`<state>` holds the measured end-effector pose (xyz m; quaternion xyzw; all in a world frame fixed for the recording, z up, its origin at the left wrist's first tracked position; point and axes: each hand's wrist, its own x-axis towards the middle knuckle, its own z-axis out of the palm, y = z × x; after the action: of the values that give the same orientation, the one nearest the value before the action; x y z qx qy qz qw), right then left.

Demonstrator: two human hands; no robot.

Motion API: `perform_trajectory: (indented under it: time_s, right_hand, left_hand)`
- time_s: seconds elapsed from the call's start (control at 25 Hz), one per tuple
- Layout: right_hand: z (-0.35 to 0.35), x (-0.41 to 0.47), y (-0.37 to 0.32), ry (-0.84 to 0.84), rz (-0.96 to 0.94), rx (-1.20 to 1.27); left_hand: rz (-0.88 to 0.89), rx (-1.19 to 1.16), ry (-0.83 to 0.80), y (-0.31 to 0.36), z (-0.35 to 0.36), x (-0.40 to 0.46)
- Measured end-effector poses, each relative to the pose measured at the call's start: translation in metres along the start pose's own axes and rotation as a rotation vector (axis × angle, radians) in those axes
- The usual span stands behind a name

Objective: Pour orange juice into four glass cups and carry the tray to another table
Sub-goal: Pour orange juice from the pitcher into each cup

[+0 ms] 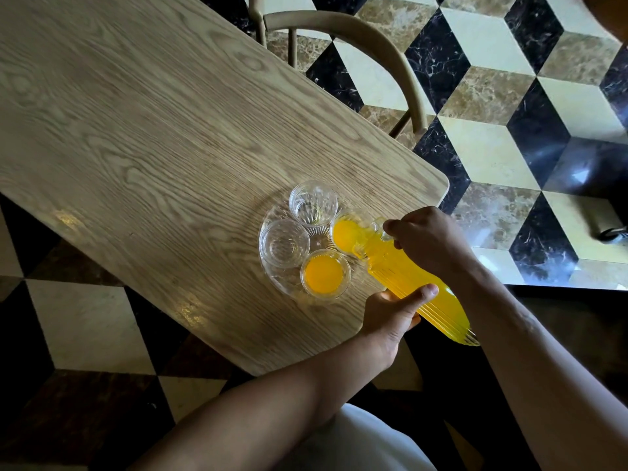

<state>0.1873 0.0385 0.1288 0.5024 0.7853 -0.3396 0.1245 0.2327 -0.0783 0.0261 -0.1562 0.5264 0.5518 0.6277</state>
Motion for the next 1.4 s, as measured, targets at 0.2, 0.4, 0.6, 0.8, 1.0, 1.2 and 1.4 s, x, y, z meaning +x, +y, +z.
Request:
perform_trajectory:
  time_s: [0.2,0.4,0.6,0.8,1.0,1.2,1.4]
  right_hand:
    - [0.0017,-0.0037,-0.0027,0.007,0.004,-0.010]
    - [0.0006,-0.0034,-0.0023,0.003,0.009,0.014]
    - [-0.0009,-0.0040,-0.0033,0.012,0.024,0.019]
    - [-0.0020,-0.0050,-0.0030,0.019,0.017,0.034]
    - [-0.0034,-0.0065,-0.0016,0.030,0.018,0.076]
    - [-0.0028,-0.0077,0.0064,0.009,0.053,0.133]
    - [-0.0025,-0.0078,0.0043,0.013,0.043,0.113]
  left_hand:
    - [-0.005,-0.015,-0.016,-0.0015,0.0004,-0.0018]
    - [-0.002,0.000,-0.004,-0.0004,0.0015,-0.0026]
    - [-0.005,0.017,-0.018,0.0003,-0.0005,-0.0026]
    - [0.000,0.012,0.004,0.0024,0.0006,-0.0038]
    - [0.002,0.013,0.014,0.0025,0.0002,-0.0032]
    - [-0.004,0.047,0.021,-0.0001,-0.0036,-0.0009]
    - [-0.013,0.044,0.012,0.0010,-0.0033,-0.0034]
